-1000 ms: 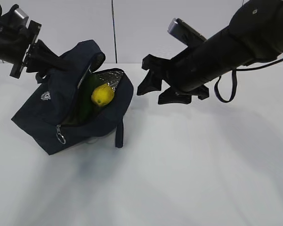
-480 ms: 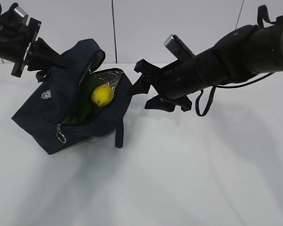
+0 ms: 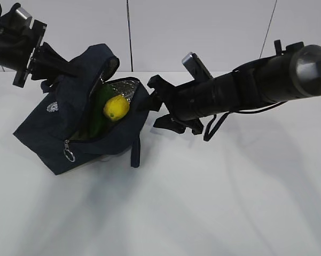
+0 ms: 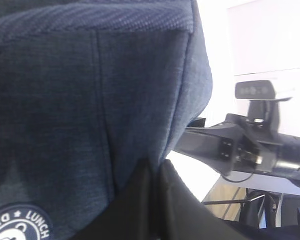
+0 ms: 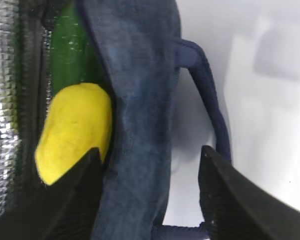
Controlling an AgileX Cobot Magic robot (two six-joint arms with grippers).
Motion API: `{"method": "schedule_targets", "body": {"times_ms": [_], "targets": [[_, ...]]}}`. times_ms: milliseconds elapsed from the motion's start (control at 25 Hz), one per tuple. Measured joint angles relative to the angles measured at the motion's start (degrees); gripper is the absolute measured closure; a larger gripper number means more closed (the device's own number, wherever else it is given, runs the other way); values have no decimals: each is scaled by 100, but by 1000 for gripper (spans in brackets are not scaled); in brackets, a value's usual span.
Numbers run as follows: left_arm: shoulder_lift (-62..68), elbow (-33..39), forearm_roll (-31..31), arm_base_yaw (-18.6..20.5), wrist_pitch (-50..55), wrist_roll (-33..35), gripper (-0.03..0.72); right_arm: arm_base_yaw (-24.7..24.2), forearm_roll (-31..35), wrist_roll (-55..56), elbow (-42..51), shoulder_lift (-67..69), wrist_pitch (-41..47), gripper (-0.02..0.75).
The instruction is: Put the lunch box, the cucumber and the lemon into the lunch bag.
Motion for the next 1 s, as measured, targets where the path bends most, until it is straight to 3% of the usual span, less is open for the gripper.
{"method": "schedule_targets", "body": {"times_ms": [200,480,800,1000], "targets": [[0,0,-9,0,0,0,697,0,475,-346,-5,244,251,306],[0,0,-22,0,0,0,697,0,888,-856,-5,276,335,508],[0,0,-196,0,0,0,697,0,1173,-1138,-5,522,449,562],[0,0,-241,0,0,0,697,0,1182,-1138,-5,593,684,722]]}}
